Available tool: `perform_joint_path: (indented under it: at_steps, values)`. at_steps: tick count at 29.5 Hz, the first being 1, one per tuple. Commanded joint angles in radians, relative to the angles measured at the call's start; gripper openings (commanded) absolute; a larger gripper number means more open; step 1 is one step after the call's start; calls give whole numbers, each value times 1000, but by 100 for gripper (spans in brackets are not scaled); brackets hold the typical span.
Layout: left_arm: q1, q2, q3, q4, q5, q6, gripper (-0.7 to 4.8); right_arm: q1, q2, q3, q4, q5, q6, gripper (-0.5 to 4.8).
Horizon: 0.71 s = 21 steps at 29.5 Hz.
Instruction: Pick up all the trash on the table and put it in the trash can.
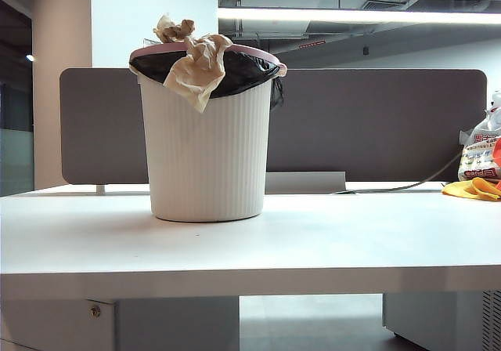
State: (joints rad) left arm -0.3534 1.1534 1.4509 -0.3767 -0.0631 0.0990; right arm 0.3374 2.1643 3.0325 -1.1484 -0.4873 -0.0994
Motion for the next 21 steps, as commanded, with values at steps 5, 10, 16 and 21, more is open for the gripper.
perform_joint_path:
  at_steps: [5,10,16,21]
  values:
    - [2,-267,-179,-100,-38,-122,-5,6,-183,5,-38,-6,-34,-9]
    - [2,-449,-316,-101,-22,-144,-5,6,-306,5,-132,47,-59,-9]
    - [2,-613,-420,-176,-14,-193,-5,6,-457,3,-242,104,-82,-9]
    - [2,-714,-529,-213,-3,-193,-5,5,-579,3,-241,97,-34,-9]
